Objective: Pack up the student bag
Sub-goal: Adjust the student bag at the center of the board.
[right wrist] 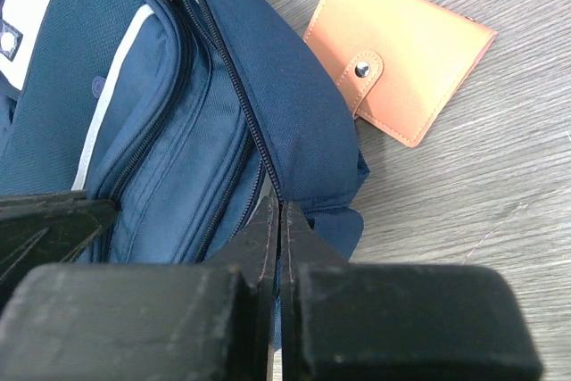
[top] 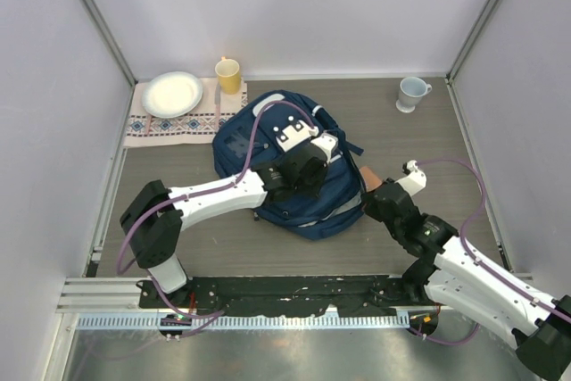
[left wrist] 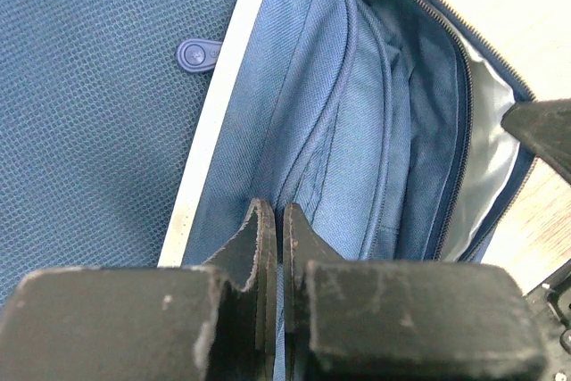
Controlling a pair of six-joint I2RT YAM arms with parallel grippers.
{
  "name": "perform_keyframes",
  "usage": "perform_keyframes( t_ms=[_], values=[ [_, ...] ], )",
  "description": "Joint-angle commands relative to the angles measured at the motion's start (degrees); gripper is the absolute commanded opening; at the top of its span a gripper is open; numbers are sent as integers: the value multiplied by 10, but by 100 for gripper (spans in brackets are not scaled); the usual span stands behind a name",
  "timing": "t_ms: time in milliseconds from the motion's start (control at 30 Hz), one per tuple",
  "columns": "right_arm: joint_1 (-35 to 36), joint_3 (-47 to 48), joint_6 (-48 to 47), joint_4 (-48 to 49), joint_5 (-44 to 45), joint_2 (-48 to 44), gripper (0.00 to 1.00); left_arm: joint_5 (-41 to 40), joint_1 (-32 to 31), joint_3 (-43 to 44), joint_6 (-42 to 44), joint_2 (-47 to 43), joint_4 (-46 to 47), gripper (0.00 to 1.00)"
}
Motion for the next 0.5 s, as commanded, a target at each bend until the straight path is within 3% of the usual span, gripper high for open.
perform_keyframes(
  t_ms=[0, 133, 267, 367, 400, 433, 467],
  values=[
    [-2, -7, 4, -4, 8, -26, 1, -63, 12, -1, -4, -29, 133, 0],
    [-2, -16, 9, -1, -8, -34, 1, -73, 12, -44, -1, -36, 206, 0],
    [-2, -21, 10, 1, -6, -37, 1, -63, 7, -67, -2, -23, 208, 0],
    [-2, -18, 11, 3, -2, -46, 2, -62, 7, -111, 1, -21, 278, 0],
    [-2, -18, 8, 5, 1, -50, 7, -53, 7, -108, 1, -16, 268, 0],
    [-2, -11, 8, 1, 6, -53, 23, -41, 7, -101, 2, -3, 255, 0],
    [-1, -7, 8, -3, 15, -60, 31, -17, 7, -91, -1, 1, 231, 5]
  ],
)
